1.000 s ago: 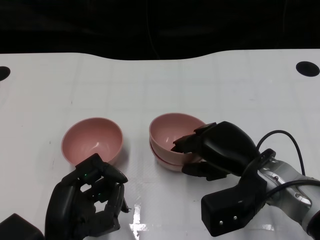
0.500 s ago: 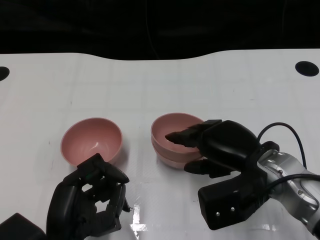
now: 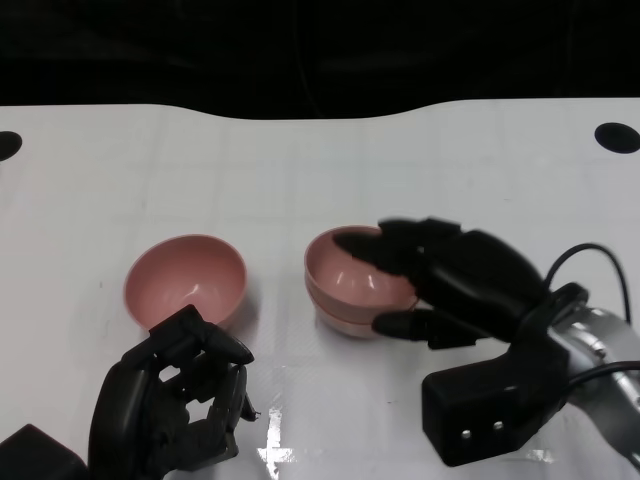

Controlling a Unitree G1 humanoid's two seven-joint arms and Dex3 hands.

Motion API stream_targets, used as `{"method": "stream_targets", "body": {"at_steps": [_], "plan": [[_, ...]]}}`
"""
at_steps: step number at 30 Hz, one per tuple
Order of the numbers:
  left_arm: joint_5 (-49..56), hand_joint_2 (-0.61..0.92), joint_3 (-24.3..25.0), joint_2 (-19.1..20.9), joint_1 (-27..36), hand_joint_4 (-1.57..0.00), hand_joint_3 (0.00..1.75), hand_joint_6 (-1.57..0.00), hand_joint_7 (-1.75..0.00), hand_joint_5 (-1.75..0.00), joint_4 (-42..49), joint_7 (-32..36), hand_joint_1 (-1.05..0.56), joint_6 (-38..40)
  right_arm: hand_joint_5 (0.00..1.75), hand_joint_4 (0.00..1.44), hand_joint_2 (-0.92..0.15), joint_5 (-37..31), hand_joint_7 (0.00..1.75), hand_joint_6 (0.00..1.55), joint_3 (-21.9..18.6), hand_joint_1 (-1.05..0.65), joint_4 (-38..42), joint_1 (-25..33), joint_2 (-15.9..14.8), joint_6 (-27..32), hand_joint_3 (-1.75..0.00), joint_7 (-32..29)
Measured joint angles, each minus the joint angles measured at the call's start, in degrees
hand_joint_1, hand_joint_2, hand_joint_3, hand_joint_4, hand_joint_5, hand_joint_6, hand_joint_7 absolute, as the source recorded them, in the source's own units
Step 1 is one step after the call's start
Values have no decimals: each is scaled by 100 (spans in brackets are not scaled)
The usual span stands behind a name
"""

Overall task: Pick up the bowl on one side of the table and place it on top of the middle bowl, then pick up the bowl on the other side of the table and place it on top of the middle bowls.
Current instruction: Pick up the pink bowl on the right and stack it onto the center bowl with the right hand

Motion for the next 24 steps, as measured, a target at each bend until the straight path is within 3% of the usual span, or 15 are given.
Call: {"method": "stream_targets", "body": {"at_steps": [8,17,18,21,24], "plan": [[43,47,-2,-2,-11,-86,116,-82,-139,-172,40,0,-22,-6,6,19,-92,348,5,15,-335,-84,-411,503,-123,-292,-31,-78],[42,46,1,-2,-12,-86,116,-82,-140,-172,57,0,-23,-8,10,23,-92,386,6,18,-444,-80,-411,587,-138,-622,-29,-245],[45,47,-4,-3,-18,-85,115,-81,-140,-172,59,0,-23,-8,13,27,-92,467,8,22,-491,-74,-411,631,-138,-686,-26,-269],[51,48,34,-5,-18,-84,113,-80,-141,-172,66,1,-24,-51,24,37,-92,1355,14,36,-812,-54,-302,1266,-135,-1662,-17,-569],[5,50,103,-10,-27,-87,108,-81,-138,-166,66,1,-24,-47,62,26,-92,1958,11,42,-998,-48,-35,1790,-134,-2186,-19,-585]]}}
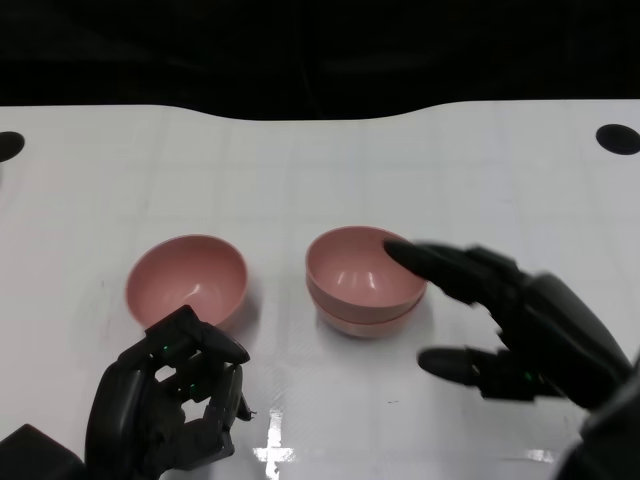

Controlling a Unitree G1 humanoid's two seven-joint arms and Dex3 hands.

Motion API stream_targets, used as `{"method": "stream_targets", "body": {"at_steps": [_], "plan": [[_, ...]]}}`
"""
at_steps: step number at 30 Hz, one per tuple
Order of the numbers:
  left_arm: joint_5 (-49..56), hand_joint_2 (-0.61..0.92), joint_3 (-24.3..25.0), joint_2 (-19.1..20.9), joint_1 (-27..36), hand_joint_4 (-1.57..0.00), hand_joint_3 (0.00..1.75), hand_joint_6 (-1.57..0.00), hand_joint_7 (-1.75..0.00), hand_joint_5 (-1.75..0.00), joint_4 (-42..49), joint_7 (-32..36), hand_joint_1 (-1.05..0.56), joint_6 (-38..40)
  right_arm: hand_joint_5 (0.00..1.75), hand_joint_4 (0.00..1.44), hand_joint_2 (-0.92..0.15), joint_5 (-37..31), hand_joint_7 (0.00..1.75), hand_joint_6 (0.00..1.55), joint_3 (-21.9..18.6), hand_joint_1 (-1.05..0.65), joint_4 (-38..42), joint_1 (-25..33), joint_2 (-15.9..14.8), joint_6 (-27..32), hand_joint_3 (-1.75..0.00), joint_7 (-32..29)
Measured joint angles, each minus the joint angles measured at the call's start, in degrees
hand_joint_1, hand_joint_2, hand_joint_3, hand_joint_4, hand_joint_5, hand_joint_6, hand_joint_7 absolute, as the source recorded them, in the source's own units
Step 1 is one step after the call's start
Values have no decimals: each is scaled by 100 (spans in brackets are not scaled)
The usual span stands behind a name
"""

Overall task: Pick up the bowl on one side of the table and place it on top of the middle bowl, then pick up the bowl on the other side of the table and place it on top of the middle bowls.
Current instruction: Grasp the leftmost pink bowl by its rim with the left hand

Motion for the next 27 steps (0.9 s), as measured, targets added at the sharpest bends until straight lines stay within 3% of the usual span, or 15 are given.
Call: {"method": "stream_targets", "body": {"at_steps": [3,8,16,19,24,27], "plan": [[-76,51,21,-15,-9,-89,105,-83,-133,-163,-3,0,-22,18,74,21,-92,435,10,43,-112,-47,47,232,11,-237,-19,74],[-137,52,54,-15,-1,-89,104,-84,-131,-161,-2,-1,-22,33,76,19,-92,1170,10,44,-170,-47,52,407,110,-411,-18,494],[-150,49,69,-14,-4,-90,104,-85,-127,-157,-14,0,-23,101,79,20,-92,2255,10,46,-316,-50,-635,964,250,515,-18,1219],[-172,48,74,-15,-2,-88,106,-85,-119,-152,-44,0,-24,139,82,25,-92,2503,11,49,-426,-46,-936,1191,328,833,-19,1358],[-113,56,116,-12,-2,-79,90,-77,-98,-135,-63,26,-27,105,92,42,-92,2682,21,68,-533,-33,-1123,1597,580,1083,-22,1393],[-112,68,151,18,-33,-72,65,-73,-67,-118,-54,36,-28,53,102,58,-92,2859,33,82,-650,-18,-1071,1649,902,1104,-27,1366]]}}
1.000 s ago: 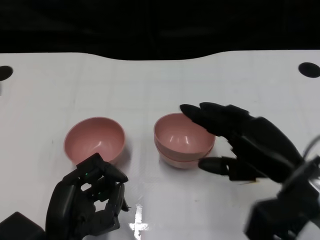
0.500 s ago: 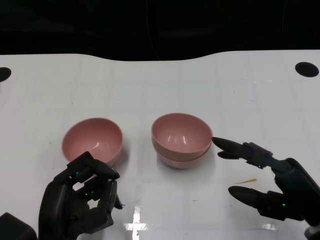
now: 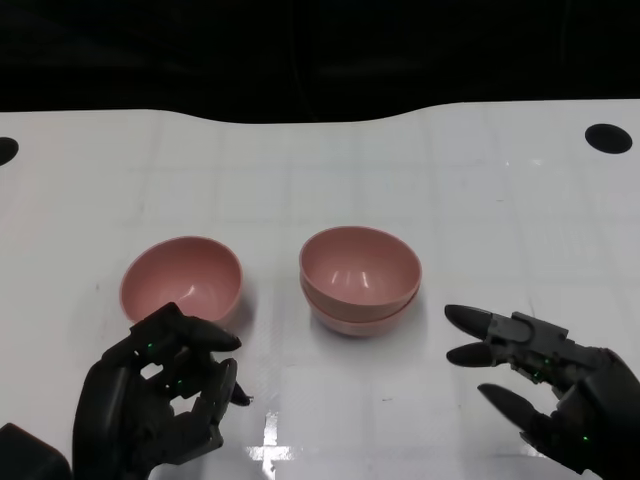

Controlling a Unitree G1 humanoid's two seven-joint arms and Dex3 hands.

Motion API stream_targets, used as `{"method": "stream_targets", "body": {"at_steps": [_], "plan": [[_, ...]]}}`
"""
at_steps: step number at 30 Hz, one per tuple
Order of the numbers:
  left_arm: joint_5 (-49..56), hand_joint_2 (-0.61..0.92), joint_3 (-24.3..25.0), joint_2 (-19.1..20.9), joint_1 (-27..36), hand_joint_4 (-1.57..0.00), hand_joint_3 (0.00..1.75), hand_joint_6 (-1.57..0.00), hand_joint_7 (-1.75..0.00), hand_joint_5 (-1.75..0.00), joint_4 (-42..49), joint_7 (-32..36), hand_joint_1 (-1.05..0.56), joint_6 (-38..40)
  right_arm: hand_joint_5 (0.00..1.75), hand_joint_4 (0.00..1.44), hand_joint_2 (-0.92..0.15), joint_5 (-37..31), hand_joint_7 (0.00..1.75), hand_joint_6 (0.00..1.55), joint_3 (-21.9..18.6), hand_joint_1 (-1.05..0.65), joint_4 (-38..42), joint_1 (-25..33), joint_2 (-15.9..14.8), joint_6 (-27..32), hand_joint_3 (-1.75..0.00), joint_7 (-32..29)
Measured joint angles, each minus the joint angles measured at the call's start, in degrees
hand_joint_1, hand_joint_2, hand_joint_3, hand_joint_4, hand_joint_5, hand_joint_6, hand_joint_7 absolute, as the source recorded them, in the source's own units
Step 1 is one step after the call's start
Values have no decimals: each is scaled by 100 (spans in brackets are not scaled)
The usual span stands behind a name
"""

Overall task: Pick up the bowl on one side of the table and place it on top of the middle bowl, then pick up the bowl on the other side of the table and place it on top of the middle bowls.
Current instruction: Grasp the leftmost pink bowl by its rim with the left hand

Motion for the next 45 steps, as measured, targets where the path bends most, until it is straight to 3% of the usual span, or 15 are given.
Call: {"method": "stream_targets", "body": {"at_steps": [1,4,5,6,7,9,10,12,13,16,24,31,39,45], "plan": [[-6,77,14,24,-17,-68,46,-75,-48,-110,7,-7,-30,-36,107,62,-88,104,46,82,-42,-13,20,-1,124,46,-40,-13],[-12,90,98,148,-56,-61,16,-76,-21,-95,16,-45,-35,-128,118,66,-78,273,76,76,-90,-7,93,-2,377,181,-71,-18],[-12,91,115,184,-67,-61,14,-76,-19,-94,17,-48,-35,-156,119,66,-77,277,80,75,-108,-7,126,-2,420,220,-74,-16],[35,91,120,228,-78,-54,11,-70,-14,-88,20,-55,-41,-200,128,70,-71,261,92,77,-138,-6,151,-3,453,264,-89,-29],[179,92,121,284,-83,-47,9,-63,-8,-78,21,-64,-46,-293,147,75,-63,240,112,78,-176,-7,174,-9,481,300,-109,-58],[544,92,119,454,-93,-40,8,-57,-3,-69,21,-42,-49,-512,166,81,-53,215,130,81,-248,-8,233,-28,531,376,-128,-113],[714,92,121,536,-100,-37,7,-52,-1,-61,14,-11,-51,-603,171,87,-46,180,142,83,-273,-9,263,-33,541,382,-139,-134],[981,92,129,676,-118,-36,7,-50,0,-56,-12,68,-52,-687,174,90,-41,63,150,83,-292,-10,315,-51,564,385,-146,-180],[1228,92,135,731,-126,-40,5,-50,0,-44,-46,185,-51,-701,174,88,-38,-11,157,81,-292,-13,340,-59,574,385,-149,-204],[2137,92,162,968,-152,-40,4,-46,0,-32,-216,623,-48,-710,175,87,-36,-186,165,78,-292,-15,366,-79,616,385,-151,-273],[3929,91,96,1811,-433,-29,2,-33,0,-24,-645,1039,-53,-211,175,87,-35,-259,166,76,-291,-16,317,-79,654,612,-152,-323],[5570,92,-479,2361,-861,-33,8,-31,0,-24,-671,1257,-58,536,175,86,-36,-277,167,76,-291,-15,152,-62,670,697,-152,-335],[6494,92,-1232,2589,-1535,-44,4,-40,-3,-23,-31,1331,-51,1193,175,83,-37,-409,164,74,-273,-13,-37,4,787,905,-151,-431],[6850,92,-1811,2624,-2071,-47,10,-42,-2,-21,620,1360,-47,1486,175,83,-38,-378,165,74,-277,-12,-71,31,833,977,-149,-390]]}}
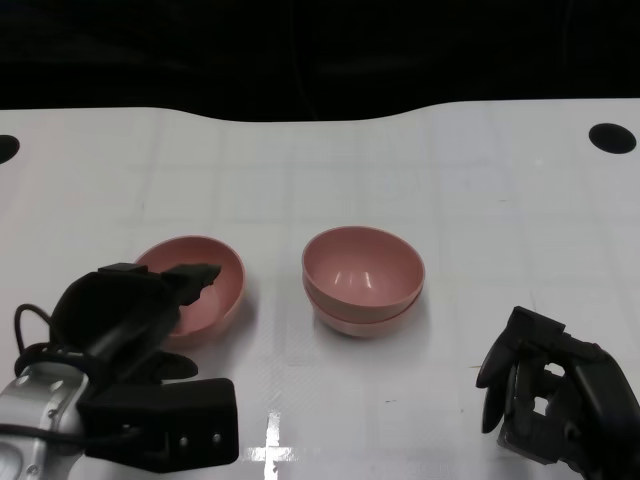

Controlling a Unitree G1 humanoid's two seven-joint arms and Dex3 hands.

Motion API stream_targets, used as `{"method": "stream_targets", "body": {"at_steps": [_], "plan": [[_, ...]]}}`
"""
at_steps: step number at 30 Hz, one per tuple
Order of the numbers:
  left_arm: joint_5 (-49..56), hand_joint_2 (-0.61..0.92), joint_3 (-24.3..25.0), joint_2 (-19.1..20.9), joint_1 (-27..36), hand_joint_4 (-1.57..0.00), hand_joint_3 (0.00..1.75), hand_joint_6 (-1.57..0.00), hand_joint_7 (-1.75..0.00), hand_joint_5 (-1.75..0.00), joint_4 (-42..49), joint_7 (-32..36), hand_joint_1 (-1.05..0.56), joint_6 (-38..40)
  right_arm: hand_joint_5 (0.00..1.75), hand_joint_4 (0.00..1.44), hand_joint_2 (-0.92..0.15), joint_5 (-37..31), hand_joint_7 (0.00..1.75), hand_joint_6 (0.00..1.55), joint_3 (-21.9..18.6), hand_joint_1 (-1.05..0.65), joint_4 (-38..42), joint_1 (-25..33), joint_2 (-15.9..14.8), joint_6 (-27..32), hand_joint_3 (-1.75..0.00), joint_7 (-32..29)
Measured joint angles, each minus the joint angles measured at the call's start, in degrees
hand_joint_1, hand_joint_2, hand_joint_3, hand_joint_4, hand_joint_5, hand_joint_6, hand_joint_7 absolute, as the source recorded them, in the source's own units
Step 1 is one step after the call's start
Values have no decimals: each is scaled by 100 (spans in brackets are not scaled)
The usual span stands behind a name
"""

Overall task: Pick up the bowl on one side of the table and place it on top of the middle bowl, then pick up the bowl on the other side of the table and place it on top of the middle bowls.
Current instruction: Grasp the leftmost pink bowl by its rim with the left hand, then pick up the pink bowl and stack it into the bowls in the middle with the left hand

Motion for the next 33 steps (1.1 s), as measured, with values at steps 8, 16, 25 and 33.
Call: {"method": "stream_targets", "body": {"at_steps": [8,16,25,33], "plan": [[91,92,-524,1,-705,-88,17,-96,-9,-76,1302,539,-27,-96,175,83,-38,-44,164,75,-10,-12,-78,30,9,104,-149,-5],[-127,79,-755,-14,-1172,-85,72,-64,-168,-174,2369,1634,-22,-724,175,83,-37,-57,161,75,-7,-10,-163,26,35,194,-150,-26],[-178,74,-942,-13,-1478,-83,71,-69,-153,-175,2491,1805,-23,-780,175,84,-35,-59,156,78,15,-9,-167,26,151,250,-151,-92],[-300,62,-936,-4,-1531,-82,72,-63,-174,-175,2271,2345,-23,-1051,175,84,-35,-69,154,79,37,-8,-238,99,197,336,-152,-137]]}}
